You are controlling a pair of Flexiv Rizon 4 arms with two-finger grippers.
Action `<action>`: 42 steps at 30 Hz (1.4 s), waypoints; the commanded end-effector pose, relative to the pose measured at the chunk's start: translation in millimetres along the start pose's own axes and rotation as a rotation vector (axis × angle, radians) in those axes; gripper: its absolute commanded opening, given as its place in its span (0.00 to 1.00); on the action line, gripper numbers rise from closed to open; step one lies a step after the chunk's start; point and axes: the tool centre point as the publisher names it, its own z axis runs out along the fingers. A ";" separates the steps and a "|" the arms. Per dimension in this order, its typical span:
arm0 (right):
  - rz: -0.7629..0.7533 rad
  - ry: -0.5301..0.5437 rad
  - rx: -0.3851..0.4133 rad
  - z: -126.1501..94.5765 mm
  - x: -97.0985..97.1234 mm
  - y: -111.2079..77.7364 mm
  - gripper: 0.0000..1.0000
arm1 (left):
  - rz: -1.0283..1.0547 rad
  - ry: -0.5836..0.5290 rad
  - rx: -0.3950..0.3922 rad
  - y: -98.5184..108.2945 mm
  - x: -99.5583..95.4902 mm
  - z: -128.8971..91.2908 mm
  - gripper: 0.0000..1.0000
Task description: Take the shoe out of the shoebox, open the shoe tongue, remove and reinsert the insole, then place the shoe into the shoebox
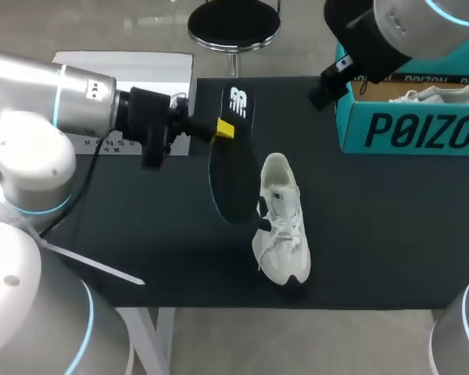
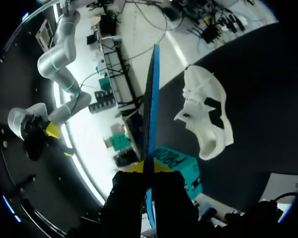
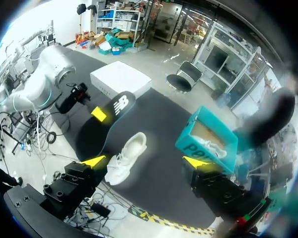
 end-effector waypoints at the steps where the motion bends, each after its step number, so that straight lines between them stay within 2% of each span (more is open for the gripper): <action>1: 0.001 0.000 0.005 1.0 0.6 2.3 1.00 | 0.214 0.052 -0.072 -9.3 5.7 1.7 0.00; 7: 0.001 0.000 0.005 1.0 0.6 2.3 1.00 | 0.156 0.011 -0.081 0.9 6.4 -1.2 0.00; 15: 0.001 0.000 0.005 1.0 0.6 2.3 1.00 | 0.135 -0.032 -0.097 31.4 1.0 -9.8 0.00; 20: 0.001 0.000 0.005 1.0 0.6 2.3 1.00 | 0.219 0.006 -0.092 56.9 6.4 -4.3 0.00; 24: 0.001 0.000 0.005 1.0 0.6 2.3 1.00 | 0.237 0.011 -0.104 87.2 11.0 1.0 0.00; 27: 0.001 0.000 0.005 1.0 0.6 2.3 1.00 | 0.267 0.028 -0.113 105.4 17.3 9.1 0.00; 32: 0.001 0.000 0.005 1.0 0.6 2.3 1.00 | 0.281 0.035 -0.114 121.4 29.0 29.1 0.00; 42: 0.001 0.000 0.005 1.0 0.6 2.3 1.00 | 0.304 -0.007 -0.088 128.3 38.8 65.6 0.00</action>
